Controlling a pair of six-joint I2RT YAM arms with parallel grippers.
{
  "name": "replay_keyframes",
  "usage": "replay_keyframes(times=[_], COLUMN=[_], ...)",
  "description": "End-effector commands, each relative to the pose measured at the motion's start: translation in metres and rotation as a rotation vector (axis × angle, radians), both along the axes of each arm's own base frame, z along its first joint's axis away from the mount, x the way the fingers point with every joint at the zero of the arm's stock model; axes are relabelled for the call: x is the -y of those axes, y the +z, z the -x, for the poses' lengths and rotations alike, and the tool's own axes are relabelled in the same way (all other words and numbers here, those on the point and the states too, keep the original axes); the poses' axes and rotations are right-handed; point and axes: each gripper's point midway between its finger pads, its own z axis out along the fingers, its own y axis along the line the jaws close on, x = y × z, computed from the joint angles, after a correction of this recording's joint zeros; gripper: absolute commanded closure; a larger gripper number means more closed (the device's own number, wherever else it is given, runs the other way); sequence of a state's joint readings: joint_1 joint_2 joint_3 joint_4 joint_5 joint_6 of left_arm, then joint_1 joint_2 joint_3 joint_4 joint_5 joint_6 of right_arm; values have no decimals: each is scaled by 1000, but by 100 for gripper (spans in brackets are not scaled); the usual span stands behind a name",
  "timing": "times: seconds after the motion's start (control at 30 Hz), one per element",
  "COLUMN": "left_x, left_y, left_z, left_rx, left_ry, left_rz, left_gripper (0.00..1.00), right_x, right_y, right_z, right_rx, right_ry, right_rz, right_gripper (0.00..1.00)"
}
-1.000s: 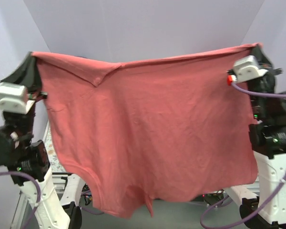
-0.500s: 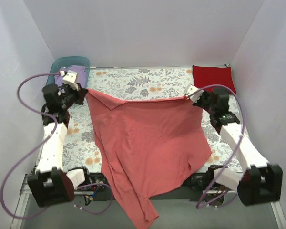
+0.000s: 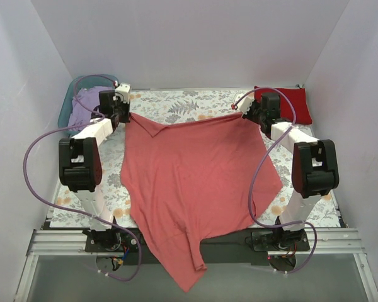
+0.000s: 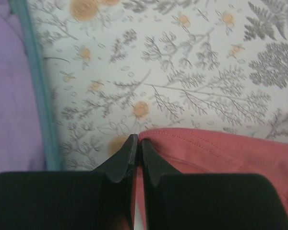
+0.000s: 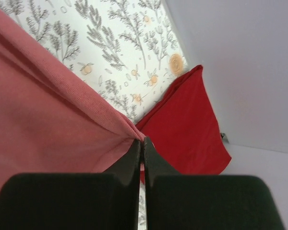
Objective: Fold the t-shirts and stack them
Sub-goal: Flatten the tshirt out, then fold the tshirt
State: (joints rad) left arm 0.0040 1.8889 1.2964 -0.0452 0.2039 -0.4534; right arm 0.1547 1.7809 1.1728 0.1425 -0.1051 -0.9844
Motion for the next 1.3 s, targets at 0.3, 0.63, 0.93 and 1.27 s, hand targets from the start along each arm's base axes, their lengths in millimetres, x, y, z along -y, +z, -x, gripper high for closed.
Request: replay_keyframes(times=[0.3, 0.63, 0.93, 1.27], left_x=[14, 34, 53, 73], left_y=[61, 71, 48, 48], left_z=[23, 137, 218, 271], left_rx=[11, -213, -491, -606], left_ry=[-8, -123, -159, -223], left_rz=[-11, 20, 31, 50], left_gripper=[100, 100, 100, 100], right_x=[4, 18, 33, 36], right_y=[32, 24, 20, 0], right_z=[-15, 2, 14, 32], right_rx=[100, 45, 2, -66], right_ry=[23, 56, 99, 124], right_rz=[-2, 16, 25, 39], right_gripper=[99, 99, 99, 99])
